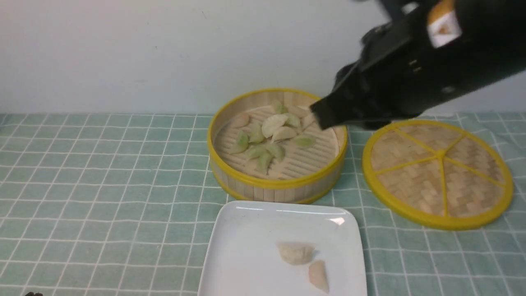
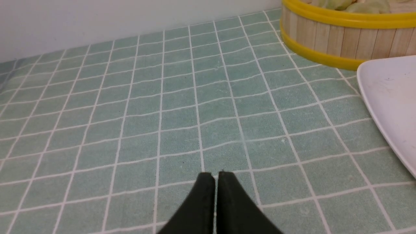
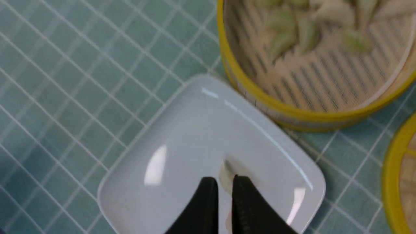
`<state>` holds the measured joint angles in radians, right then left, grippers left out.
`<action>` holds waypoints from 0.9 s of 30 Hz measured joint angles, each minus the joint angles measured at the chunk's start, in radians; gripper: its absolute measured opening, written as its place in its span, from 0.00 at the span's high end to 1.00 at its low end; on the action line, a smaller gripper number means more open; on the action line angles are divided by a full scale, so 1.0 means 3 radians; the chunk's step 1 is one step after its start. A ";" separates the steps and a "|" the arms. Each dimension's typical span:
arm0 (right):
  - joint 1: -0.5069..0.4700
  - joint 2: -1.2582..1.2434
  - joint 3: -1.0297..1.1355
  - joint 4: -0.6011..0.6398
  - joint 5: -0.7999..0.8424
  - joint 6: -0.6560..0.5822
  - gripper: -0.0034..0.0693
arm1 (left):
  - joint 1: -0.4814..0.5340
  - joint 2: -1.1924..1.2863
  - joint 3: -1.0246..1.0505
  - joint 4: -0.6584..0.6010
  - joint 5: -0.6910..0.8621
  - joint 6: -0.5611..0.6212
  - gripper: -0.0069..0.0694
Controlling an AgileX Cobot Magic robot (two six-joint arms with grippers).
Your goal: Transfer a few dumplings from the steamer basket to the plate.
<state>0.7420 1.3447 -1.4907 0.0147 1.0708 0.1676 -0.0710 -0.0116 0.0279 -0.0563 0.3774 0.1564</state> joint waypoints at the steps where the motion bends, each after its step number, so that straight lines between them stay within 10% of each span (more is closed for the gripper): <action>1: 0.0000 -0.0266 0.0195 0.0006 -0.0278 0.0024 0.95 | 0.0000 0.0000 0.0000 0.0000 0.0000 0.0000 0.92; 7: 0.0000 -0.1205 0.1245 0.0228 -0.1164 0.0078 0.97 | 0.0000 0.0000 0.0000 0.0000 0.0000 0.0000 0.92; 23: -0.0013 -0.2373 0.1892 0.0488 -0.1458 -0.0326 0.97 | 0.0000 0.0000 0.0000 0.0000 0.0000 0.0000 0.92; 27: -0.0462 -0.2677 0.2193 0.0622 -0.1776 -0.0629 0.97 | 0.0000 0.0000 0.0000 0.0000 0.0000 0.0000 0.92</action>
<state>0.6033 0.5415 -0.8328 0.2013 0.5379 -0.0212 -0.0710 -0.0116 0.0279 -0.0563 0.3774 0.1564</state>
